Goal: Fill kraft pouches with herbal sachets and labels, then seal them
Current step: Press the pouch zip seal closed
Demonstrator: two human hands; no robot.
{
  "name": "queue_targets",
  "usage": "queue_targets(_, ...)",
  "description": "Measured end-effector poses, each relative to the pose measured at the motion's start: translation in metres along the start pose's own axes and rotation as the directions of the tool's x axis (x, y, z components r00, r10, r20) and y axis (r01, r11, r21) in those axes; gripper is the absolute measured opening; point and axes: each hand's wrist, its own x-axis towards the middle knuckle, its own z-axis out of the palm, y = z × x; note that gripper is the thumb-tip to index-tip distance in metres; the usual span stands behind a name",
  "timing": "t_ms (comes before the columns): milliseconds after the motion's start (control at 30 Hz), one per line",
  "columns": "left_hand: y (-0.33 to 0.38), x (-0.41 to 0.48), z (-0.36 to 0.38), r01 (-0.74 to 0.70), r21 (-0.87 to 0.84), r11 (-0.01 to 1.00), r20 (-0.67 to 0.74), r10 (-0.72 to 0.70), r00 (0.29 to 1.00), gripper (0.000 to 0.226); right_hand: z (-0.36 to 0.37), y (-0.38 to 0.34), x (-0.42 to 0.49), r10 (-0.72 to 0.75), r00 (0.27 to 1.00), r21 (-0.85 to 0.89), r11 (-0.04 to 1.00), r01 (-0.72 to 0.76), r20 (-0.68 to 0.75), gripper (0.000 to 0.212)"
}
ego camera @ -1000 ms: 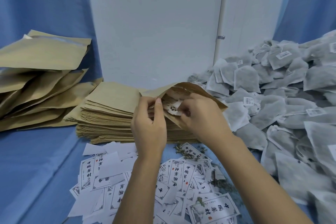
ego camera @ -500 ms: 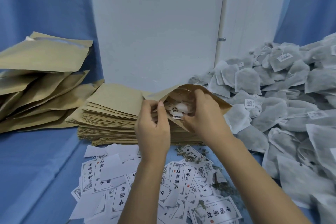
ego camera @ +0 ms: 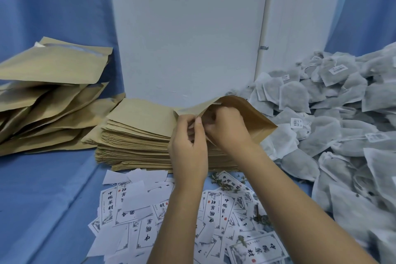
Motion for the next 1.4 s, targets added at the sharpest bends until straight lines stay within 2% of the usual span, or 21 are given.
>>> queue_targets(67, -0.001, 0.005, 0.001, 0.114, -0.058, 0.992, -0.023, -0.115, 0.993, 0.012, 0.003, 0.001, -0.014, 0.024, 0.971, 0.125, 0.992, 0.006, -0.237, 0.010)
queue_targets(100, -0.001, 0.008, 0.001, 0.177, -0.089, 0.980, -0.030, -0.180, 0.983, 0.007, 0.003, 0.000, -0.023, 0.011, 0.933, 0.213, 0.975, 0.071, -0.359, 0.010)
queue_targets(133, -0.001, 0.010, 0.000, 0.235, -0.123, 0.964, -0.035, -0.240, 0.970, 0.006, 0.004, -0.003, -0.031, -0.033, 0.894, 0.290, 0.940, 0.179, -0.446, 0.021)
queue_targets(200, -0.002, 0.013, -0.002, 0.307, -0.126, 0.944, -0.059, -0.316, 0.947, 0.004, 0.007, -0.005, -0.047, -0.221, 0.864, 0.310, 0.869, 0.385, -0.454, 0.034)
queue_targets(267, -0.001, 0.015, -0.005, 0.338, -0.077, 0.938, -0.074, -0.343, 0.936, 0.008, 0.016, 0.001, -0.057, -0.367, 0.876, 0.277, 0.847, 0.453, -0.313, 0.040)
queue_targets(300, -0.001, 0.016, -0.006, 0.347, -0.071, 0.935, -0.064, -0.351, 0.934, 0.011, 0.021, 0.003, -0.061, -0.360, 0.915, 0.302, 0.865, 0.400, -0.182, 0.049)
queue_targets(367, 0.000, 0.016, -0.009, 0.358, -0.060, 0.932, -0.039, -0.361, 0.932, 0.024, 0.027, 0.002, -0.064, -0.190, 0.976, 0.438, 0.890, 0.124, 0.110, 0.072)
queue_targets(433, 0.001, 0.016, -0.010, 0.398, -0.059, 0.915, -0.019, -0.400, 0.916, 0.040, 0.032, 0.000, -0.063, -0.011, 0.965, 0.587, 0.796, -0.151, 0.262, 0.076)
queue_targets(467, 0.001, 0.017, -0.009, 0.431, -0.060, 0.900, -0.002, -0.432, 0.902, 0.039, 0.035, -0.001, -0.061, 0.059, 0.962, 0.652, 0.725, -0.224, 0.265, 0.072)
queue_targets(533, -0.002, 0.018, -0.005, 0.534, -0.090, 0.841, 0.038, -0.532, 0.846, 0.020, 0.037, -0.004, -0.056, 0.198, 0.951, 0.773, 0.554, -0.309, 0.238, 0.059)
queue_targets(567, -0.003, 0.018, -0.002, 0.611, -0.149, 0.777, 0.083, -0.606, 0.791, 0.008, 0.038, -0.006, -0.053, 0.280, 0.930, 0.823, 0.451, -0.346, 0.237, 0.052)
queue_targets(633, -0.002, 0.018, 0.001, 0.761, -0.282, 0.585, 0.236, -0.726, 0.646, 0.020, 0.037, -0.010, -0.049, 0.437, 0.857, 0.884, 0.237, -0.404, 0.274, 0.041)
queue_targets(700, -0.001, 0.018, 0.001, 0.836, -0.318, 0.446, 0.361, -0.759, 0.542, 0.015, 0.033, -0.011, -0.046, 0.507, 0.805, 0.896, 0.132, -0.425, 0.307, 0.033)
queue_targets(733, 0.001, 0.018, -0.001, 0.859, -0.308, 0.410, 0.403, -0.761, 0.508, 0.007, 0.033, -0.010, -0.045, 0.516, 0.799, 0.887, 0.145, -0.438, 0.310, 0.030)
queue_targets(800, 0.001, 0.018, -0.003, 0.891, -0.242, 0.383, 0.457, -0.765, 0.453, 0.019, 0.032, -0.009, -0.045, 0.512, 0.800, 0.863, 0.198, -0.464, 0.313, 0.022)
queue_targets(933, -0.002, 0.020, -0.004, 0.893, -0.123, 0.433, 0.489, -0.757, 0.434, 0.026, 0.031, -0.008, -0.045, 0.473, 0.810, 0.858, 0.188, -0.478, 0.347, 0.013)
queue_targets(1067, -0.005, 0.020, -0.005, 0.917, -0.202, 0.344, 0.536, -0.745, 0.397, 0.027, 0.027, -0.007, -0.045, 0.476, 0.770, 0.848, 0.091, -0.523, 0.424, 0.020)
queue_targets(1167, -0.007, 0.023, -0.006, 0.912, -0.226, 0.343, 0.536, -0.738, 0.410, 0.025, 0.023, -0.006, -0.044, 0.459, 0.749, 0.850, -0.026, -0.526, 0.477, 0.031)
queue_targets(1233, -0.006, 0.021, -0.005, 0.907, -0.205, 0.369, 0.542, -0.728, 0.419, 0.024, 0.024, -0.005, -0.043, 0.478, 0.758, 0.866, -0.014, -0.500, 0.445, 0.032)
queue_targets(1333, -0.006, 0.017, -0.005, 0.896, -0.129, 0.424, 0.548, -0.723, 0.421, 0.023, 0.027, -0.005, -0.044, 0.487, 0.772, 0.856, 0.092, -0.509, 0.407, 0.031)
queue_targets(1400, -0.006, 0.018, -0.006, 0.898, -0.144, 0.415, 0.556, -0.717, 0.420, 0.023, 0.027, -0.005, -0.044, 0.466, 0.778, 0.848, 0.105, -0.520, 0.420, 0.032)
